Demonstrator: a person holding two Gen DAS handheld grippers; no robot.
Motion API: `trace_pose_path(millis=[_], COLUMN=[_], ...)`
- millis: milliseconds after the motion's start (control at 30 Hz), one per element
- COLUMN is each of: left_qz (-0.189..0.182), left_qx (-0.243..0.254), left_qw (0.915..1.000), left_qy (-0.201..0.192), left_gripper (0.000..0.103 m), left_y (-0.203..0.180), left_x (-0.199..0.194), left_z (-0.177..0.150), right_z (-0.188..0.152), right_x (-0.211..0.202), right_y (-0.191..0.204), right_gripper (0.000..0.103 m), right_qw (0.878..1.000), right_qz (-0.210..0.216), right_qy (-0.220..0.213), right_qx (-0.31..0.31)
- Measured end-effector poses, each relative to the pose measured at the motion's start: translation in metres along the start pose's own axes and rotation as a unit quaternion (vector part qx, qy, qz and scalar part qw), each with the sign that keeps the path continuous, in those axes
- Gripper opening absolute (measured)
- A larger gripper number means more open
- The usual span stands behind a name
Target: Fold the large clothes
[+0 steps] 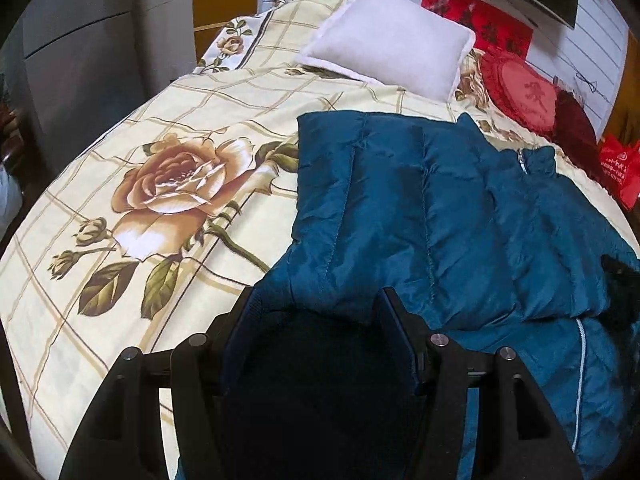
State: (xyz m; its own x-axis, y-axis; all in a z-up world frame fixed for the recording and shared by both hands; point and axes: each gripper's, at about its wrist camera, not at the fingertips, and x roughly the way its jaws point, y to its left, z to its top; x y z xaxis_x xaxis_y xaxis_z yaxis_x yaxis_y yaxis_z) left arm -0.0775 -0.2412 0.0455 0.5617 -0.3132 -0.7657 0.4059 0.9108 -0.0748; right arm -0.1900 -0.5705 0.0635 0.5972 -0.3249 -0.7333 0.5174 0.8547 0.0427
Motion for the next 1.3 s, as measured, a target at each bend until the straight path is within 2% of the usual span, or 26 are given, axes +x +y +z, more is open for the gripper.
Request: trace_pose_path(millis=[67, 133, 233, 400, 533, 600, 767, 933, 1100, 1200, 1233, 1267, 1300], left_qz=[-0.002, -0.001, 0.004, 0.008, 0.012, 0.014, 0.011, -0.018, -0.029, -0.025, -0.024, -0.018, -0.014], left_qx=[0.002, 0.004, 0.007, 0.01, 0.012, 0.014, 0.009, -0.017, -0.014, -0.009, -0.006, 0.0, 0.003], left_qw=[1.0, 1.0, 1.0, 0.9999, 0.9999, 0.9998, 0.9999, 0.9996, 0.9992, 0.9996, 0.9997, 0.9998, 0.9998], left_qy=[0.002, 0.001, 0.001, 0.0, 0.0, 0.0, 0.003, -0.016, -0.025, -0.008, 0.0, 0.013, 0.016], left_gripper=[0.074, 0.074, 0.074, 0.074, 0.074, 0.074, 0.074, 0.074, 0.074, 0.074, 0.074, 0.074, 0.074], left_y=[0.0, 0.0, -0.001, -0.002, -0.004, -0.004, -0.003, 0.0, -0.004, -0.006, -0.007, -0.008, -0.008], left_x=[0.002, 0.002, 0.001, 0.0, 0.0, 0.0, -0.003, -0.018, -0.022, -0.012, -0.008, -0.002, 0.0], left_z=[-0.001, -0.002, -0.003, -0.003, -0.004, -0.004, -0.004, 0.0, 0.001, 0.0, -0.001, -0.003, -0.004], right_z=[-0.009, -0.013, -0.018, -0.025, -0.036, -0.046, -0.055, -0.063, -0.056, -0.054, -0.056, -0.058, -0.06], right_x=[0.005, 0.004, -0.014, -0.046, -0.035, -0.023, -0.035, -0.068, -0.071, -0.054, -0.04, -0.033, -0.034], right_y=[-0.008, -0.009, -0.01, -0.031, -0.054, -0.064, -0.076, -0.088, -0.088, -0.079, -0.075, -0.073, -0.071], right_gripper=[0.07, 0.07, 0.07, 0.07, 0.07, 0.071, 0.071, 0.072, 0.072, 0.072, 0.072, 0.072, 0.072], right_qw=[1.0, 1.0, 1.0, 1.0, 0.998, 0.998, 0.998, 0.996, 0.996, 0.997, 0.997, 0.997, 0.997], right_qz=[0.006, 0.001, -0.007, -0.022, -0.056, -0.045, -0.022, -0.026, -0.013, -0.021, -0.037, -0.04, -0.043], right_qy=[-0.013, -0.009, 0.001, -0.018, 0.012, 0.032, 0.029, -0.009, -0.029, -0.01, 0.021, 0.032, 0.027], right_qx=[0.012, -0.001, -0.013, -0.003, 0.011, 0.022, 0.051, 0.081, 0.089, 0.072, 0.06, 0.056, 0.053])
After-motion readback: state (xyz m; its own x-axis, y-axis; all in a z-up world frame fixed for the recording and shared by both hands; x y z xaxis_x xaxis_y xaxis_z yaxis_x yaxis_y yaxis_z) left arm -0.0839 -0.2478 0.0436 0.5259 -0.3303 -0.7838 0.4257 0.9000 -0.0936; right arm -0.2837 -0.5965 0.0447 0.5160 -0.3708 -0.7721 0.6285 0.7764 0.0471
